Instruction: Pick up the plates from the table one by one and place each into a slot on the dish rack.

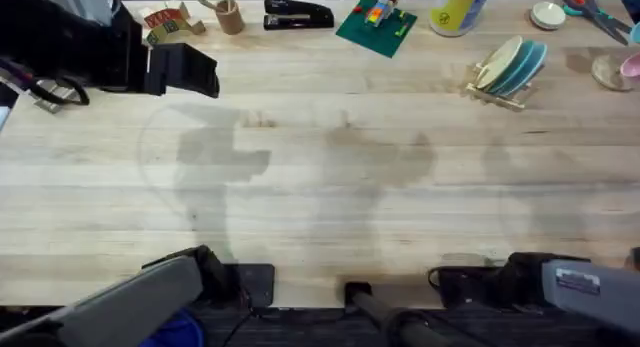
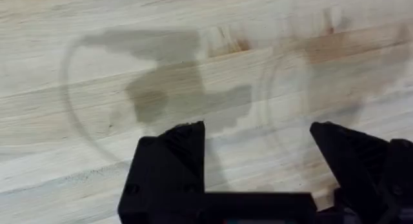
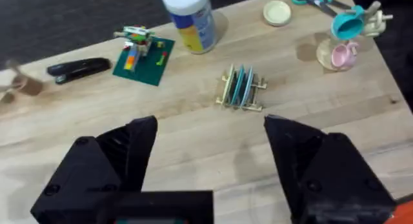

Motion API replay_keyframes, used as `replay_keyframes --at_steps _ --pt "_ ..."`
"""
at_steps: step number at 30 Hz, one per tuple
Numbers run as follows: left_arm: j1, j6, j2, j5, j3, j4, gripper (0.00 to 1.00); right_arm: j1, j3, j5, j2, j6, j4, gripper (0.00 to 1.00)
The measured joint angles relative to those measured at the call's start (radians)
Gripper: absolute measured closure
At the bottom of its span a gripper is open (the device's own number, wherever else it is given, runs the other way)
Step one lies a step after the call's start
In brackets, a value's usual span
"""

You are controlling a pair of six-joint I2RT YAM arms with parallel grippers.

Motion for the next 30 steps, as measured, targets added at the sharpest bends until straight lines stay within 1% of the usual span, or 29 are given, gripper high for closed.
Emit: replay_keyframes --at_steps 4,8,11,22,27,30 --pt "0.000 0.000 0.000 0.000 0.000 0.000 0.006 0.013 -0.082 -0.011 -0.126 -0.017 0.000 0.007" --pt "0.000 0.000 0.000 0.000 0.000 0.000 0.006 0.013 -0.191 -0.021 -0.245 -0.026 0.000 0.007" --pt "0.000 0.000 0.000 0.000 0.000 0.000 0.006 0.013 -0.275 -0.069 -0.321 -0.055 0.000 0.007" --pt "0.000 0.000 0.000 0.000 0.000 -0.015 0.005 0.014 -0.519 -0.272 -0.500 -0.176 0.000 0.007" --pt "0.000 0.000 0.000 0.000 0.000 -0.052 0.006 0.014 -0.585 -0.319 -0.587 -0.204 0.000 0.007" --pt "0.000 0.000 0.000 0.000 0.000 -0.060 0.006 0.014 -0.601 -0.332 -0.641 -0.211 0.000 0.006"
